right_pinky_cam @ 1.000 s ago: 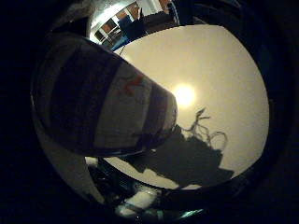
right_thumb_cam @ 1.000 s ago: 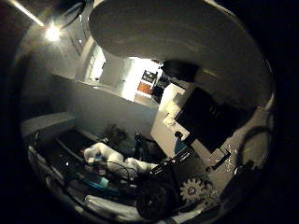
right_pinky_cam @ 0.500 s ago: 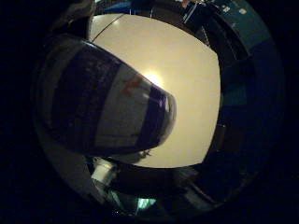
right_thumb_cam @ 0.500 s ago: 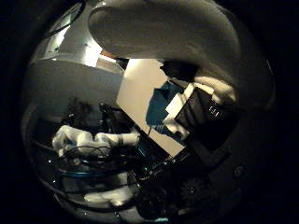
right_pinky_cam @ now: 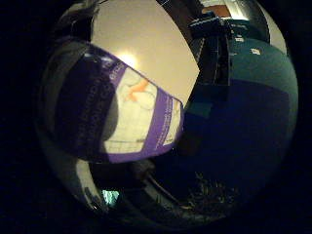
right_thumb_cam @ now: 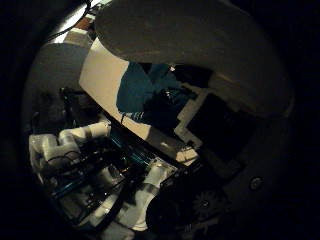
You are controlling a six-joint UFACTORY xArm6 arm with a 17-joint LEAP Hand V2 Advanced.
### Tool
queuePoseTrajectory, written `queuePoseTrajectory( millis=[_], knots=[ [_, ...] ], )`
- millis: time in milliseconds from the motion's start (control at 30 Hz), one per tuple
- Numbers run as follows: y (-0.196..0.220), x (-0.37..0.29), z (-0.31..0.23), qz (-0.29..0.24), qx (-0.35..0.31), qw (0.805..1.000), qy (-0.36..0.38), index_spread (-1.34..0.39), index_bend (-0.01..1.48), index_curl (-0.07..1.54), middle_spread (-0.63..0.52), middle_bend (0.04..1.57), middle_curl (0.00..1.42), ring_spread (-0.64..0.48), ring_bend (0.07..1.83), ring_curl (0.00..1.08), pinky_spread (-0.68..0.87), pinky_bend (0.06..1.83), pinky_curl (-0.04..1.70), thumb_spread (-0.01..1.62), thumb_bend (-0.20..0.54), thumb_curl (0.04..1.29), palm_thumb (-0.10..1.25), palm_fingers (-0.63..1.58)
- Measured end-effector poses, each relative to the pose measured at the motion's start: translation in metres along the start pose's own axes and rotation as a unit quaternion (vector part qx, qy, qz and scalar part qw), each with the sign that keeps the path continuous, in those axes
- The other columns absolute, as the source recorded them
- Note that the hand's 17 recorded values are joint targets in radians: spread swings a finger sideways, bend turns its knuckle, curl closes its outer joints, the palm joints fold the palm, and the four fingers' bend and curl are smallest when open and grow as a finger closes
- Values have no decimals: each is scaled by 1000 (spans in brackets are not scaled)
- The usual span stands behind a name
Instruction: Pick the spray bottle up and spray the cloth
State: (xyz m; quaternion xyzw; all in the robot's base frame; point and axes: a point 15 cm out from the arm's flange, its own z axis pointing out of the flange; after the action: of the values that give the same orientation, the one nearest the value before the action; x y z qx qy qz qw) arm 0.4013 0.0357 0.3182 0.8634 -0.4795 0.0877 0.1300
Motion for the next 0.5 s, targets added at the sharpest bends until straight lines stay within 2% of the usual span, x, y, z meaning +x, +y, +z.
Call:
queuePoseTrajectory(
  millis=[233, 500],
  knots=[
    [-13, -24, 7, -28, -40, 996, 73, -174, 1226, 760, -136, 1356, 807, -224, 1350, 819, -217, 1063, 1261, 1082, -14, 413, 1048, 1120],
    [-21, -46, 14, -39, -50, 995, 80, -180, 1227, 762, -137, 1354, 812, -223, 1354, 815, -214, 1067, 1258, 1082, -14, 412, 1048, 1117]
  ],
)
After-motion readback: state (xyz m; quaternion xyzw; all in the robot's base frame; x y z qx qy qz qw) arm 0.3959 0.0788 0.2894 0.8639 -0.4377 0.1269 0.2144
